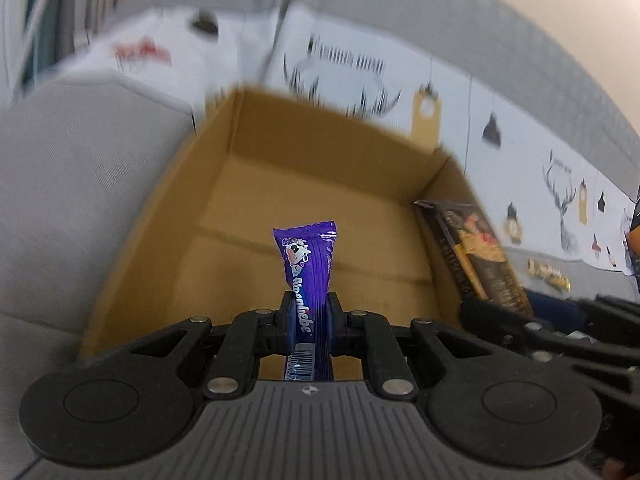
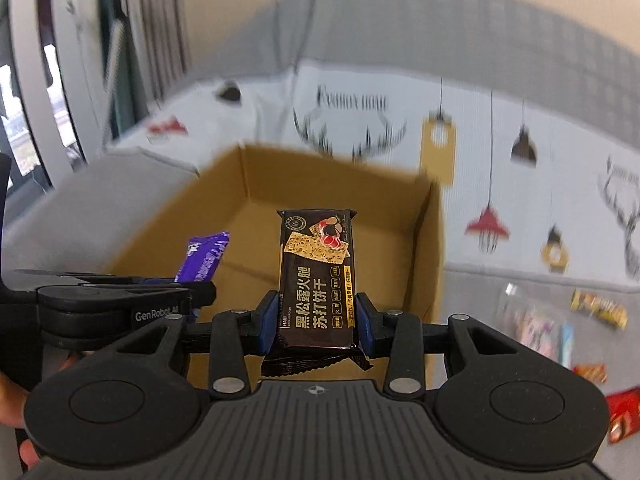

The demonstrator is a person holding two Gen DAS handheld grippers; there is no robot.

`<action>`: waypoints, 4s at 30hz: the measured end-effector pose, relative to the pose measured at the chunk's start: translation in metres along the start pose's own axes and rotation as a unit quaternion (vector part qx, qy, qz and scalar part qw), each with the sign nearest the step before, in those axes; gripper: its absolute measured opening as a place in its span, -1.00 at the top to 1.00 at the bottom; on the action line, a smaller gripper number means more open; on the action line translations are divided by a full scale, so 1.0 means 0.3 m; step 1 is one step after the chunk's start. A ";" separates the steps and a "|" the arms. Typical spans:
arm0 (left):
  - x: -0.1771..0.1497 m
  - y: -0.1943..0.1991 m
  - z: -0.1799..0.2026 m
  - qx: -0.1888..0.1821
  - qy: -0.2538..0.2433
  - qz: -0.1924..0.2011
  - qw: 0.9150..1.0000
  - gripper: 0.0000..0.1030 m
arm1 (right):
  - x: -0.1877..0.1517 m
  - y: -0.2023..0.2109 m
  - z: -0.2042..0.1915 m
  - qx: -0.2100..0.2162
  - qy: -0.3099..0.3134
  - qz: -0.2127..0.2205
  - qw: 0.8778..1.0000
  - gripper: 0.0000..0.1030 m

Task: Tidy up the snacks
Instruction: 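Carry both snacks over the box and open both tools to drop them, then grasp the red square packet with the left tool while the right tool grasps the white-purple tube pouch, then carry both snacks into the box and open both tools to release them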

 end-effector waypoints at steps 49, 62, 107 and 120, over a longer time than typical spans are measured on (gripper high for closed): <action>-0.388 -0.180 1.015 -0.130 -0.146 -0.115 0.974 0.67 | -0.586 0.364 0.918 0.002 -0.163 0.001 0.987 0.20; -0.343 -0.320 1.022 -0.194 -0.104 -0.151 0.964 0.13 | -0.556 0.189 0.938 -0.053 -0.112 -0.032 0.992 0.60; -0.348 -0.270 1.102 -0.065 -0.201 -0.103 0.972 0.09 | -0.608 0.230 1.032 -0.088 -0.152 -0.044 0.983 0.63; -0.410 -0.257 1.101 -0.055 -0.262 -0.045 0.962 0.05 | -0.585 0.157 0.961 -0.084 -0.086 -0.057 0.991 0.34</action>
Point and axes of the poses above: each gripper's, at about its wrist camera, not at the fingertips, and y roughly against the way its jaws point, z to its right, x to its top, the point moved 1 cm from there along -y, roughly the way its jaws point, and after that the axes turned 11 degrees about x, right-handed, at the moved point
